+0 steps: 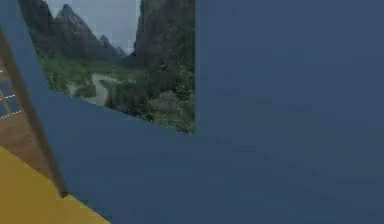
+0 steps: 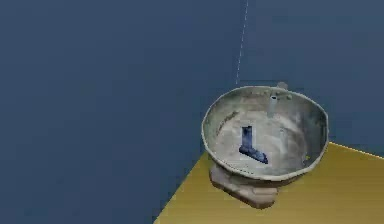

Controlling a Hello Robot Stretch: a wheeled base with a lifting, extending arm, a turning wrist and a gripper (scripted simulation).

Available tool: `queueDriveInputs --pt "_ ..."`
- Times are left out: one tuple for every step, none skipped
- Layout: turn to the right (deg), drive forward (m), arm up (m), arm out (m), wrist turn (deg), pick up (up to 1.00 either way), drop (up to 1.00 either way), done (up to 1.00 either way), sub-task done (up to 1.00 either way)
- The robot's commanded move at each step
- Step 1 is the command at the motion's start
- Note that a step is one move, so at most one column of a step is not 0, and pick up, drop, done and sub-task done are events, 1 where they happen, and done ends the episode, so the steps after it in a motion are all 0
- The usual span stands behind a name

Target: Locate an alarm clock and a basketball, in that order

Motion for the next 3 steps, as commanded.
queueDriveInputs --pt "-45.0 0.0 0.0 0.0 0.0 0.0 0.0 0.0 0.0" --pt "-9.0 0.0 0.0 0.0 0.0 0.0 0.0 0.0 0.0" --pt "0.0 1.0 0.0 0.0 0.0 0.0 0.0 0.0 0.0"
